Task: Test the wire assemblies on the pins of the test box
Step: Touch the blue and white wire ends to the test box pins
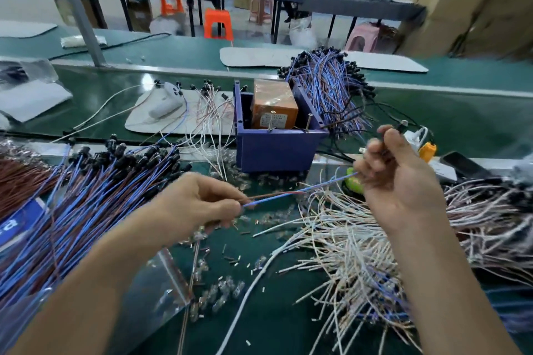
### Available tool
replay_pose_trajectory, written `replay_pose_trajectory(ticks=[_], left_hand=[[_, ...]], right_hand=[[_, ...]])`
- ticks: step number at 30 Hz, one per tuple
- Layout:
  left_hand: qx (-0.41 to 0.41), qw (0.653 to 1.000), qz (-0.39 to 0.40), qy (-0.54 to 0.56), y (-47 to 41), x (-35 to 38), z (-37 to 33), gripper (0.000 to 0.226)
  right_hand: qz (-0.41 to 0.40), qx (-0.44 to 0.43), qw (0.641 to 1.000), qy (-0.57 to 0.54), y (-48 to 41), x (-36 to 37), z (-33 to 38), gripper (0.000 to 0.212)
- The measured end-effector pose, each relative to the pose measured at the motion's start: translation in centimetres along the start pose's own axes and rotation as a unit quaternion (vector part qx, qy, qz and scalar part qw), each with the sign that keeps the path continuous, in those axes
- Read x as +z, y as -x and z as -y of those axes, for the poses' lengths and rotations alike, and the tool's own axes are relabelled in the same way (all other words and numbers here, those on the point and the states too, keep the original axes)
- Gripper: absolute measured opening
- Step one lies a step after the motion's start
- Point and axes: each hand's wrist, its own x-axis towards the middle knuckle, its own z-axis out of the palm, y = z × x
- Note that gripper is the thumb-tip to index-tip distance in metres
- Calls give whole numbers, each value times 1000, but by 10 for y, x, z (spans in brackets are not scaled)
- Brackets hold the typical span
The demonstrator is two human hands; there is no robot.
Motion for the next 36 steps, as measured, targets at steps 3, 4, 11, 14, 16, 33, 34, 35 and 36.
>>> replay_pose_trajectory(ticks=[3,4,11,14,16,33,34,35,36], left_hand=[[-12,998,-56,-38,8,-22,13,19],[-11,996,-79,-48,10,-26,19,18],[-25,991,-110,73,13,-35,36,32],[-18,988,-113,107,7,-31,39,36],[-15,985,-118,128,2,-26,39,37],[-15,991,-108,72,-5,-23,30,34],[-10,991,-111,71,-5,-24,32,33],[-7,990,-119,71,-4,-25,33,29],[-5,988,-134,79,-2,-27,35,26]], right_hand=[[-12,29,999,44,2,-14,-1,10],[-15,33,996,79,2,-17,-2,9],[-16,63,971,230,10,-28,-3,5],[4,95,965,243,14,-31,-1,23],[26,114,952,281,18,-33,-2,23],[206,-113,689,686,42,-21,-46,19],[198,-108,714,663,42,-20,-49,14],[186,-96,743,636,41,-20,-51,15],[167,-73,782,596,39,-21,-50,18]])
